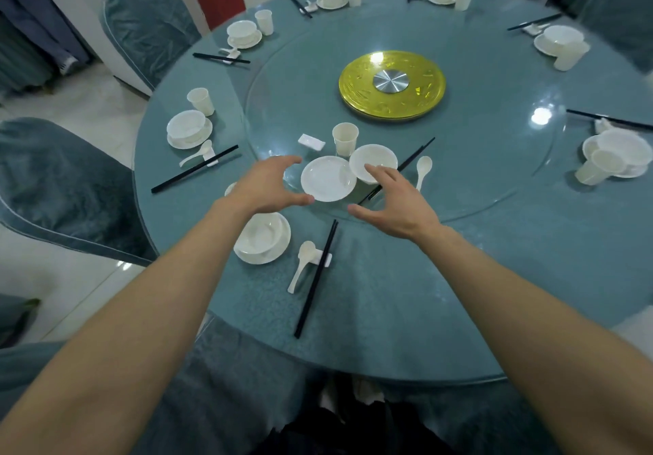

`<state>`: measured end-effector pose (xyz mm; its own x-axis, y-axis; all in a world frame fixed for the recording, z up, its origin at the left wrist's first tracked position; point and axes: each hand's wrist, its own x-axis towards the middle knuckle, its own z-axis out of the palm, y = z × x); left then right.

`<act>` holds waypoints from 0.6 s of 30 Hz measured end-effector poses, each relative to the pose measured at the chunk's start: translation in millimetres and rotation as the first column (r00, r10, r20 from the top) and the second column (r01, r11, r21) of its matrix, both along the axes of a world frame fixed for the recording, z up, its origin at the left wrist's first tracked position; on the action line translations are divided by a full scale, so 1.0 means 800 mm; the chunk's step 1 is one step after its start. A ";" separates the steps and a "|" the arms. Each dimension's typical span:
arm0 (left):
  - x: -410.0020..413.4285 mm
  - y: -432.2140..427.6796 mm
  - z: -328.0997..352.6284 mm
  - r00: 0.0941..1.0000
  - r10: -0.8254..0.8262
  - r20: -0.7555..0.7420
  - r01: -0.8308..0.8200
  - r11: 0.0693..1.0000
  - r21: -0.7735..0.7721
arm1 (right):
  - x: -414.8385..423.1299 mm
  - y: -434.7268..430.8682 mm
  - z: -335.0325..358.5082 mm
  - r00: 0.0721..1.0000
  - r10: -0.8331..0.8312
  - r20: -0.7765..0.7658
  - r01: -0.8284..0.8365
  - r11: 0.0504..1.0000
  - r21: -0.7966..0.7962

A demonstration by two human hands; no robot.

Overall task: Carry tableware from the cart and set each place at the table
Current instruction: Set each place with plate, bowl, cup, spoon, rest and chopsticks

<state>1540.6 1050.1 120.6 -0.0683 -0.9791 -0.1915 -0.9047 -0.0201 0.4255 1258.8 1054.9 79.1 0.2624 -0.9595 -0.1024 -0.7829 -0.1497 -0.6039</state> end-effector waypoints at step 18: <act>-0.124 0.280 0.031 0.998 -0.057 -0.015 0.056 0.998 -0.022 | -0.144 0.281 0.049 0.995 -0.009 -0.101 0.000 0.995 -0.098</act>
